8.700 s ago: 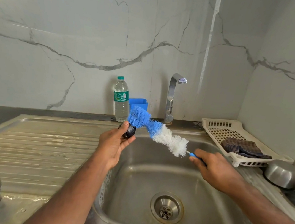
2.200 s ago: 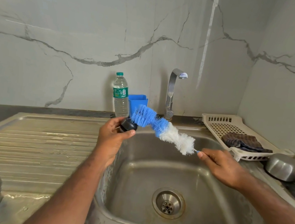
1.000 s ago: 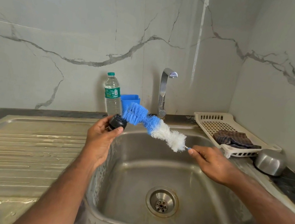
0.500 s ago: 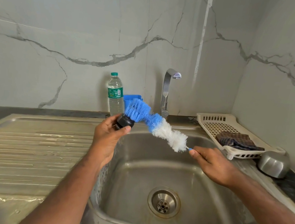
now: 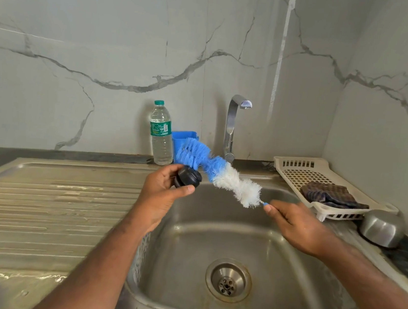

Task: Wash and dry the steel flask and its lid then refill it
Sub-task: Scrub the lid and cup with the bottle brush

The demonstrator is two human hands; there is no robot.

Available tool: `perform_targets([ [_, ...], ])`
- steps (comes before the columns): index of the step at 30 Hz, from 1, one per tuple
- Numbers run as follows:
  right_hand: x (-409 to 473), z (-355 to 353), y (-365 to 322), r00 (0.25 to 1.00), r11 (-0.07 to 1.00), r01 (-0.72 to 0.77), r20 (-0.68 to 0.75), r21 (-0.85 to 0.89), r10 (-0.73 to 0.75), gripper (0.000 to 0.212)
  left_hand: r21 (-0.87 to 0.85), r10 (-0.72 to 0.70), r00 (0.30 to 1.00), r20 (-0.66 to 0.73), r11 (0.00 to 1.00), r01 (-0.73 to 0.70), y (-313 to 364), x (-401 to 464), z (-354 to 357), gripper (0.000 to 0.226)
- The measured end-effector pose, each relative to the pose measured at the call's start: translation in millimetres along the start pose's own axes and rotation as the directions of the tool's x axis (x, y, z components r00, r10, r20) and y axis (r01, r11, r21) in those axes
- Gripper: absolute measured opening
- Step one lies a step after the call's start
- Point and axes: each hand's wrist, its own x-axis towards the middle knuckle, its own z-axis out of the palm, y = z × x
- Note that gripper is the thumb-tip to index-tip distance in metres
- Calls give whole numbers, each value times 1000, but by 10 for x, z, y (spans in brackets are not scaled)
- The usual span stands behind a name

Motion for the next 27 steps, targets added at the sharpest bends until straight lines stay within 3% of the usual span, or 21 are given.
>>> perform_targets([
  [6, -39, -66, 116, 1000, 1000, 4, 22, 11, -4, 45, -140, -29, 984, -176, 990, 4, 37, 66, -152, 50],
  [11, 15, 27, 11, 1000, 1000, 17, -2, -5, -17, 44, -108, -62, 998, -28, 992, 59, 10, -18, 2, 43],
  [16, -39, -57, 157, 1000, 999, 24, -16, 39, -23, 44, -289, -89, 991, -97, 956, 57, 57, 50, -116, 41],
  [20, -9, 11, 34, 999, 998, 37, -11, 44, -37, 49, -241, -79, 996, 40, 967, 87, 32, -12, -25, 48],
  [25, -38, -63, 118, 999, 996, 52, 8, 77, -52, 45, -363, -90, 995, -41, 929, 69, 78, 37, -139, 42],
  [27, -26, -47, 122, 999, 998, 47, -22, 49, -46, 47, -344, -99, 995, -3, 935, 92, 83, 17, -126, 42],
])
